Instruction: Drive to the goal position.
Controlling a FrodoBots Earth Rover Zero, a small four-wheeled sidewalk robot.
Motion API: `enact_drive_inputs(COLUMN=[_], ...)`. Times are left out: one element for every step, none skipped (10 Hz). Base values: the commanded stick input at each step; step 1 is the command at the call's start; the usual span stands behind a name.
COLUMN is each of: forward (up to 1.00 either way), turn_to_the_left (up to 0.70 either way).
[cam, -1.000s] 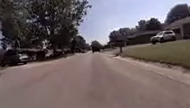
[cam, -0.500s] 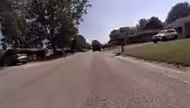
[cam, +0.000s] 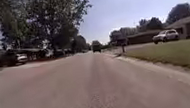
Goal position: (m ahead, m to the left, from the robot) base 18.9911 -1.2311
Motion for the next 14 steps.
enact_drive_inputs(forward=[0.5,0.5,0.5,0.5,0.5,0.5,0.5,0.5,0.5,0.5,0.5,0.5,0.5,0.5], turn_to_the_left=[0.0,0.0,0.0,0.0,0.0,0.0,0.0,0.0,0.0,0.0,-0.24,-0.34,0.0,0.0])
